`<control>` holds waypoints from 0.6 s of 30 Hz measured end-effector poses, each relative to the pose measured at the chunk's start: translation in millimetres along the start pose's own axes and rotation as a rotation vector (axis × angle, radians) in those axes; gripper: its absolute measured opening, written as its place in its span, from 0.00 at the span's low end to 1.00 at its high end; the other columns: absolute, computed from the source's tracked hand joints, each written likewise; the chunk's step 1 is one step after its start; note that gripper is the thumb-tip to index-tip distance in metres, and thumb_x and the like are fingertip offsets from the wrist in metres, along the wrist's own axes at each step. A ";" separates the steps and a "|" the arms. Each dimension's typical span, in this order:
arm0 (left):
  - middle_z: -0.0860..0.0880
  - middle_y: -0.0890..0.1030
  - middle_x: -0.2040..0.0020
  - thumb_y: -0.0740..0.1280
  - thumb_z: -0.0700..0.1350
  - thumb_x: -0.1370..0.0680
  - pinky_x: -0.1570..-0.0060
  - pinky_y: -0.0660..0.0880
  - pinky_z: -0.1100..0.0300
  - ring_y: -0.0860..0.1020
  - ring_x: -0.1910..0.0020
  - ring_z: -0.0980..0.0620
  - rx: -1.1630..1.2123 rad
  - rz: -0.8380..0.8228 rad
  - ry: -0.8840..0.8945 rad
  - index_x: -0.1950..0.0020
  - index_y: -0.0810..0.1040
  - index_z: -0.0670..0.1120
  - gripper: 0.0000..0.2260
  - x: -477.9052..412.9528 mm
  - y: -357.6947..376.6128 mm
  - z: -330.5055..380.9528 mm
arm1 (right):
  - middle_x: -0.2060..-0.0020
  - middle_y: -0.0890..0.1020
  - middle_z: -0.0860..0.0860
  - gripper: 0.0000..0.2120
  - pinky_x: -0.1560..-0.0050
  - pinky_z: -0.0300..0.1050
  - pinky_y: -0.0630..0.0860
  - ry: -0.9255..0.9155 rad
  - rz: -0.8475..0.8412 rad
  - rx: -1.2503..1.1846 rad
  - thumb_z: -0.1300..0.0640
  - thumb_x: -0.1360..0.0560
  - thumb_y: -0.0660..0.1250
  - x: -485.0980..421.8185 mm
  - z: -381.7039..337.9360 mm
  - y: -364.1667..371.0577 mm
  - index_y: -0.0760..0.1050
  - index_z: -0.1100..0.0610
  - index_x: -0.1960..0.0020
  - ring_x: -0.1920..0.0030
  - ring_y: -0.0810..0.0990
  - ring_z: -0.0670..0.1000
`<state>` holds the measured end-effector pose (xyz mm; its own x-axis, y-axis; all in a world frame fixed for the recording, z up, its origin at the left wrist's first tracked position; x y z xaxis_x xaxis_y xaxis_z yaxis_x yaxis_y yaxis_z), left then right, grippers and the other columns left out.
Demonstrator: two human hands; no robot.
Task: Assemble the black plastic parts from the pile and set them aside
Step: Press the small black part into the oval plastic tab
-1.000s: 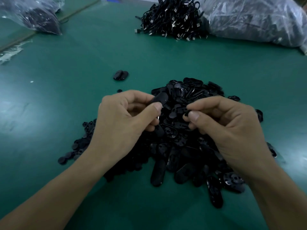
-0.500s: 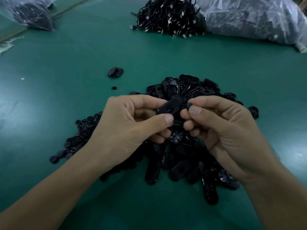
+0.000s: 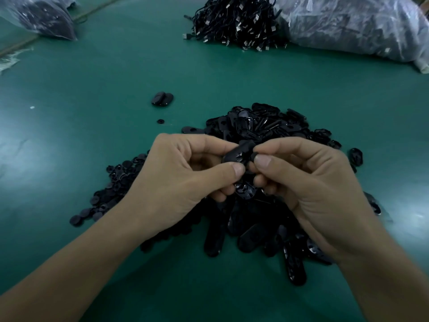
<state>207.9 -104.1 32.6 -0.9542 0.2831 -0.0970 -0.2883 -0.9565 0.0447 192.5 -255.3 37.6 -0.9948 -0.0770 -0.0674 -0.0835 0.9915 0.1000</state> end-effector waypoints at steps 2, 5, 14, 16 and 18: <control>0.45 0.84 0.67 0.79 0.44 0.32 0.69 0.78 0.64 0.82 0.70 0.52 -0.025 -0.009 0.013 0.54 0.87 0.49 0.08 -0.5 0.3 0.3 | 0.64 0.85 0.53 0.06 0.63 0.34 0.77 -0.096 0.039 0.109 0.56 0.33 0.76 1.2 -8.3 -2.1 0.86 0.51 0.56 0.66 0.82 0.46; 0.45 0.84 0.66 0.77 0.44 0.31 0.68 0.79 0.64 0.83 0.69 0.52 -0.046 -0.026 0.013 0.54 0.87 0.50 0.07 -1.4 1.4 -1.4 | 0.65 0.85 0.50 0.04 0.62 0.32 0.76 -0.205 0.067 0.238 0.60 0.29 0.75 3.5 -18.6 -0.7 0.85 0.52 0.57 0.66 0.82 0.44; 0.44 0.85 0.64 0.76 0.40 0.31 0.66 0.79 0.64 0.83 0.67 0.53 0.006 -0.089 -0.023 0.53 0.88 0.48 0.08 -2.9 6.3 -4.1 | 0.66 0.85 0.46 0.08 0.63 0.31 0.76 -0.255 0.063 0.323 0.63 0.28 0.74 6.2 -24.7 3.4 0.84 0.50 0.56 0.67 0.82 0.42; 0.43 0.85 0.64 0.74 0.39 0.31 0.67 0.78 0.65 0.82 0.67 0.53 0.081 -0.090 -0.052 0.55 0.88 0.47 0.08 -3.3 6.3 -6.2 | 0.65 0.86 0.49 0.04 0.64 0.32 0.76 -0.222 0.078 0.227 0.60 0.29 0.75 4.7 -22.0 -1.5 0.85 0.51 0.57 0.67 0.82 0.43; 0.43 0.85 0.64 0.74 0.38 0.32 0.68 0.78 0.65 0.82 0.68 0.53 0.134 -0.084 -0.076 0.57 0.88 0.47 0.08 -3.1 6.2 -7.3 | 0.64 0.86 0.51 0.04 0.65 0.33 0.76 -0.179 0.108 0.133 0.58 0.30 0.77 2.7 -17.4 -8.7 0.86 0.49 0.57 0.67 0.81 0.44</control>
<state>209.7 -111.4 25.9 -0.9282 0.3708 -0.0306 -0.3703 -0.9128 0.1721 189.5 -266.0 53.9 -0.9703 0.0378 -0.2391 0.0425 0.9990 -0.0145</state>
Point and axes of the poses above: each hand's wrist, its own x-axis away from the middle knuckle, its own y-axis out of the palm, z = x × y, the point moved 10 cm from there along -x, towards the middle knuckle
